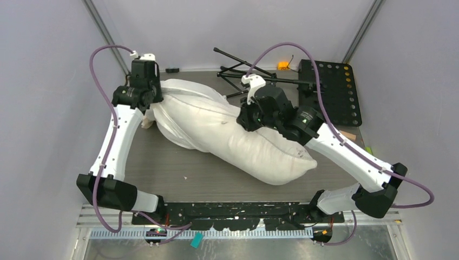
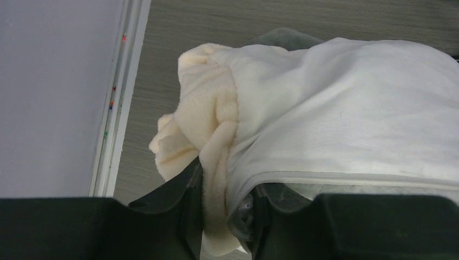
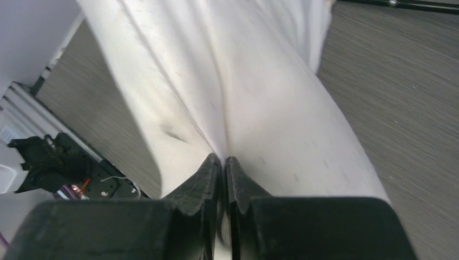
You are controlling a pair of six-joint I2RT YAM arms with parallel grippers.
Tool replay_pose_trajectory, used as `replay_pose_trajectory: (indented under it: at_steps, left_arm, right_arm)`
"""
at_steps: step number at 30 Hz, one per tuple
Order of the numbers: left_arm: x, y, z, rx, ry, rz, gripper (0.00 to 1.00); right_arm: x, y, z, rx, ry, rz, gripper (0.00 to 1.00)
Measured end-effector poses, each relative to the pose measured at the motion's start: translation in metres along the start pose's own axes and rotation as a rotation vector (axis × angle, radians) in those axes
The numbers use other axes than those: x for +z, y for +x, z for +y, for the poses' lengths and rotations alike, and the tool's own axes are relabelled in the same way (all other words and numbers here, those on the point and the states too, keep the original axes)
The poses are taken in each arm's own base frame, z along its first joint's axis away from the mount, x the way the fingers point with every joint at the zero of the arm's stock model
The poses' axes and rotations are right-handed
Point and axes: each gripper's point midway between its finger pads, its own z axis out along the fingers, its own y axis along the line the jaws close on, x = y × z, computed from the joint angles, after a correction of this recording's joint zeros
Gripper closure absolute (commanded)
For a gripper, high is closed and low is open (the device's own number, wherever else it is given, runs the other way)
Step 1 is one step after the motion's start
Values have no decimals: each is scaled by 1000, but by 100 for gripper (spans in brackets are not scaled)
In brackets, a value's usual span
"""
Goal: Remove the pillowcase from the pillow
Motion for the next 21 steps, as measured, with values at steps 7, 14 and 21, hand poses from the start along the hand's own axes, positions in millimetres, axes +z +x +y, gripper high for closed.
replay_pose_trajectory:
  at_steps: [7,14,21]
  left_arm:
    - [25,27,36,-170,-61,89,70]
    - [36,39,13,-287,74,59,72]
    - [20,22,-13,-354,242,6,73]
  right_arm:
    - [-39,2,-75,93,234,-3,94]
    - [-52,2,-73,99,156,34,14]
    - [-25,-12,-23,29,2,108,12]
